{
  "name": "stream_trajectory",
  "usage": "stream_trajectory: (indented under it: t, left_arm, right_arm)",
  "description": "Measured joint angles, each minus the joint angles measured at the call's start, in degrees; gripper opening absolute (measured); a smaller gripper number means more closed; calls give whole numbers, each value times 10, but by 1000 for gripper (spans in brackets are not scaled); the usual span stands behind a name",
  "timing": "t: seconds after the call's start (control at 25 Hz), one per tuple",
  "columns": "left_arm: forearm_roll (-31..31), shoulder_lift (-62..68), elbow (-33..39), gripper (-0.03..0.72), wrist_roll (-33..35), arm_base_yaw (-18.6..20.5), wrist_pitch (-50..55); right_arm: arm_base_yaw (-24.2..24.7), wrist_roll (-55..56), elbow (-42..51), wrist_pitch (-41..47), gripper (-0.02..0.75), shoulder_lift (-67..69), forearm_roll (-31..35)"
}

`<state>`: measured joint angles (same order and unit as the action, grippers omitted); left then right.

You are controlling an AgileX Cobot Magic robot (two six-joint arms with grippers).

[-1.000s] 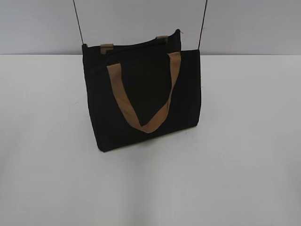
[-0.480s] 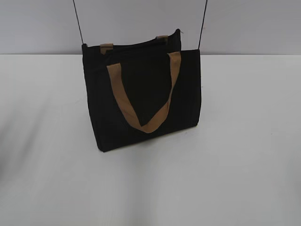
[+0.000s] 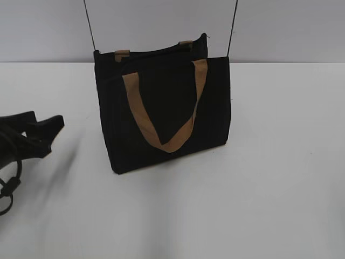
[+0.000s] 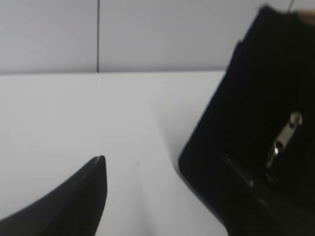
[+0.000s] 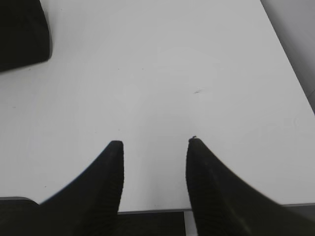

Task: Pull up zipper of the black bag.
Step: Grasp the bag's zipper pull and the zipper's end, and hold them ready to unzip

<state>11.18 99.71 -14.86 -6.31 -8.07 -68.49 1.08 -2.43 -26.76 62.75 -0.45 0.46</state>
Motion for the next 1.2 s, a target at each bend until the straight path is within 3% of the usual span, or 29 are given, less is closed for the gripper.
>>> stream_trajectory:
  t: [0.48,0.8,1.2]
  left_arm:
    - [171,156,-89,527,-48,-6,-6]
    - [179,176,-139,527,-57,-47,-8]
    - [150,222,-192,483,-67,-56,-9]
  right_arm:
    - [0,0,0,0,323,0,0]
    - [0,0,0,0,323,0,0]
    - [0,0,0,0,323,0,1]
